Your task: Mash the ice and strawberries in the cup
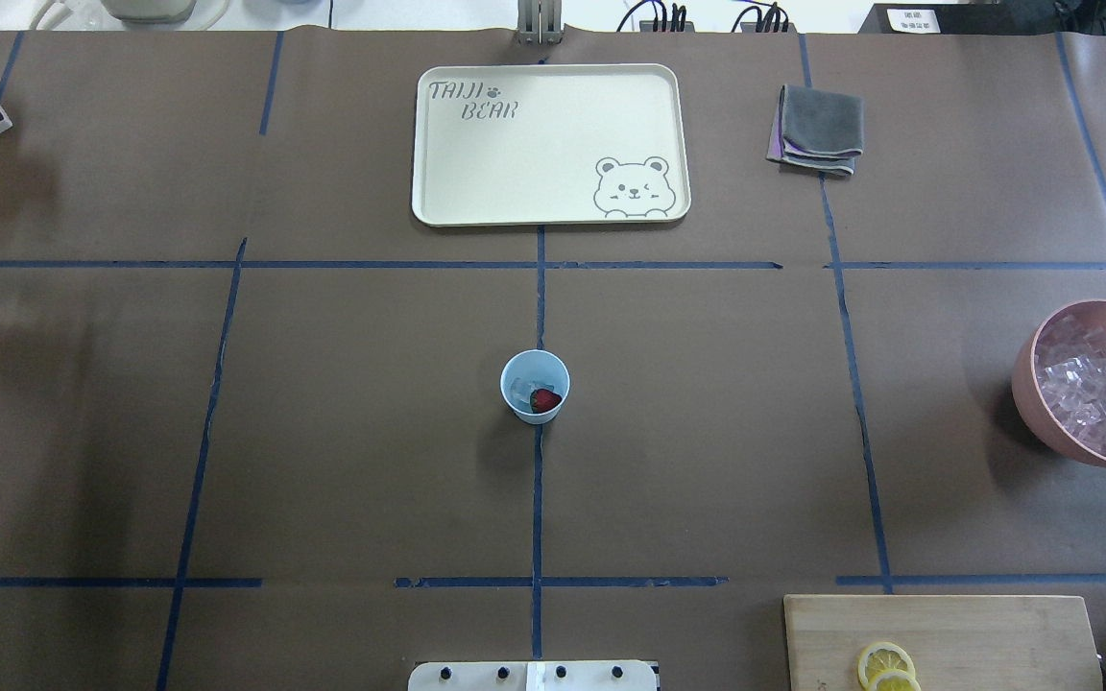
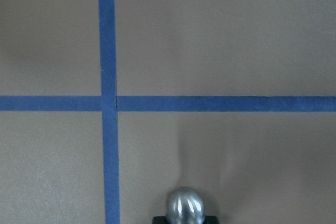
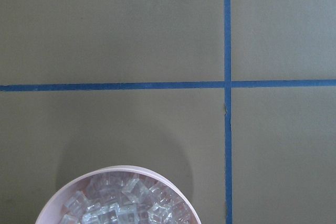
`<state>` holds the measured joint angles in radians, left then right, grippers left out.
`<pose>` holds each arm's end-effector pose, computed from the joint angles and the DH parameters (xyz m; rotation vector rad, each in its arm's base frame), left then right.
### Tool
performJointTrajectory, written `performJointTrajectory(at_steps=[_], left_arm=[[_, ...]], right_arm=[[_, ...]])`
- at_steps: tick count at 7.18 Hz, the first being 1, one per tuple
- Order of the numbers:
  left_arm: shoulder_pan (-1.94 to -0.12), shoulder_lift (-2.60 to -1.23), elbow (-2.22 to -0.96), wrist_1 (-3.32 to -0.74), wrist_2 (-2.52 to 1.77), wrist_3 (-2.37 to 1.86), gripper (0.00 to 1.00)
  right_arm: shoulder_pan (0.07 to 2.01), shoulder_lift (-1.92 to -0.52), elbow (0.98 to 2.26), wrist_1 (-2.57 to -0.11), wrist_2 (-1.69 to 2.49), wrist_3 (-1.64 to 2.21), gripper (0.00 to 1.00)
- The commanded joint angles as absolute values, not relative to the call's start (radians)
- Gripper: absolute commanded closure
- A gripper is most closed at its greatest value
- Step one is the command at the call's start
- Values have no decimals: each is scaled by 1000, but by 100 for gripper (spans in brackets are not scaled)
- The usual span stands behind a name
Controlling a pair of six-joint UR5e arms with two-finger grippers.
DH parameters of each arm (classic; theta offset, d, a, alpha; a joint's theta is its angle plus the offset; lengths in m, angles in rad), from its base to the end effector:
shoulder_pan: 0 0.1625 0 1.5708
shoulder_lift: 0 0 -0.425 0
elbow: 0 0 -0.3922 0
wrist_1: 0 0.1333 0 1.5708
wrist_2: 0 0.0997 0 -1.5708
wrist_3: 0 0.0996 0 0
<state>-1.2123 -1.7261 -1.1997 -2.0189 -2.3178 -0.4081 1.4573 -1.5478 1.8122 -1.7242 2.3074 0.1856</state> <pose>0.1360 -0.5499 0.7145 -0.0727 0.7722 0.0397 0.0098 -0.4999 0.5472 -0.0049 -0.7434 0.0279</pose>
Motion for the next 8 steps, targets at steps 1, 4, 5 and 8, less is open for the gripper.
performJointTrajectory(at_steps=[1,4,5,8], left_arm=[[-1212,-1726,-1192,-2019,-2318,-402,81],[-1215,-1726,-1306,-2019,-2450,-406,100],[-1215,-1726,-1427,-2007,-2477,-414,100],[-1139,-1888,-1735,-1999,-2465,-708,100]], right_arm=[[1457,-1548,1812,-1724,2309,186,0],[1457,-1548,1821,-1724,2309,186,0],[1457,-1548,1827,-1724,2310,189,0],[1457,-1548,1836,-1723,2318,193,0]])
